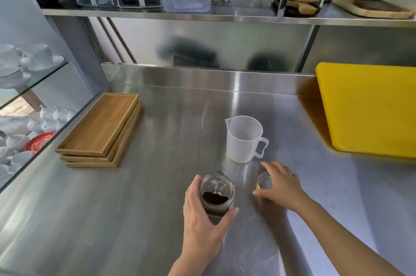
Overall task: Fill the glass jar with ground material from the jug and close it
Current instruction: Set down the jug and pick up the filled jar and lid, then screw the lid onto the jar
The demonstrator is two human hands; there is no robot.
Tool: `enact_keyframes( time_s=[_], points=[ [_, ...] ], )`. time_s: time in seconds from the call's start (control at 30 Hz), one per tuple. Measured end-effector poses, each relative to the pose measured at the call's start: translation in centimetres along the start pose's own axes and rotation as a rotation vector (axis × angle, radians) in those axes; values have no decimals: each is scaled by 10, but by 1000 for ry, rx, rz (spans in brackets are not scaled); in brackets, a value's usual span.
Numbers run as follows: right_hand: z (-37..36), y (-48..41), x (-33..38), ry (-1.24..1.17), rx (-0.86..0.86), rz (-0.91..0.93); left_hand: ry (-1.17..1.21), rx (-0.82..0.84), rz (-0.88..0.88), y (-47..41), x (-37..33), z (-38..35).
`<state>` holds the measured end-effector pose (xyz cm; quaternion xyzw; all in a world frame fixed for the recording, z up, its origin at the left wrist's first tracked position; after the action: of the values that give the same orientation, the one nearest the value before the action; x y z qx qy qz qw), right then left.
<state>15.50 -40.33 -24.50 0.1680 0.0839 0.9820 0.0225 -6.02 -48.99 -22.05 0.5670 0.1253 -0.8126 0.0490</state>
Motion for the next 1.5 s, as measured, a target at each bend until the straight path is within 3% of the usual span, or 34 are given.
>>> enact_keyframes(
  time_s=[0.27, 0.43, 0.57, 0.73, 0.9, 1.0, 1.2, 1.3, 1.5],
  points=[
    [-10, -2, -5, 41, 102, 14, -62, -3, 74, 3, 9, -3],
    [8, 5, 15, -163, 183, 96, -63, -21, 82, 3, 11, -3],
    [50, 13, 56, -325, 67, 267, -52, -16, 62, -1, 10, -4],
    [86, 27, 97, -572, -75, 381, -19, 113, 60, -12, 12, -2],
    [86, 34, 119, -727, -64, 425, -32, 159, 22, -15, 13, 0],
    [80, 38, 129, -721, -39, 482, -27, 155, 16, -15, 13, -1],
    [74, 37, 131, -805, -175, 489, -33, 156, 14, -15, 12, 0],
    [68, 41, 133, -708, -207, 533, -32, 151, 6, -16, 11, 0],
    [43, 46, 128, -623, -86, 545, -9, 155, -7, -16, 8, 1]
  ],
)
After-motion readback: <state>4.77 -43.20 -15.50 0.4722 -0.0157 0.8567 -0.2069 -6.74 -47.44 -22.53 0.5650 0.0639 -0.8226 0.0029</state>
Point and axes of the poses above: each hand's wrist, its own y-axis away from the middle knuckle, its own z-axis out of the back of the hand, x = y × z, the point moved 6 cm from there along -y, towards the middle knuckle, and after that the axes turned 5 degrees about -x, right-handed, at the moved point
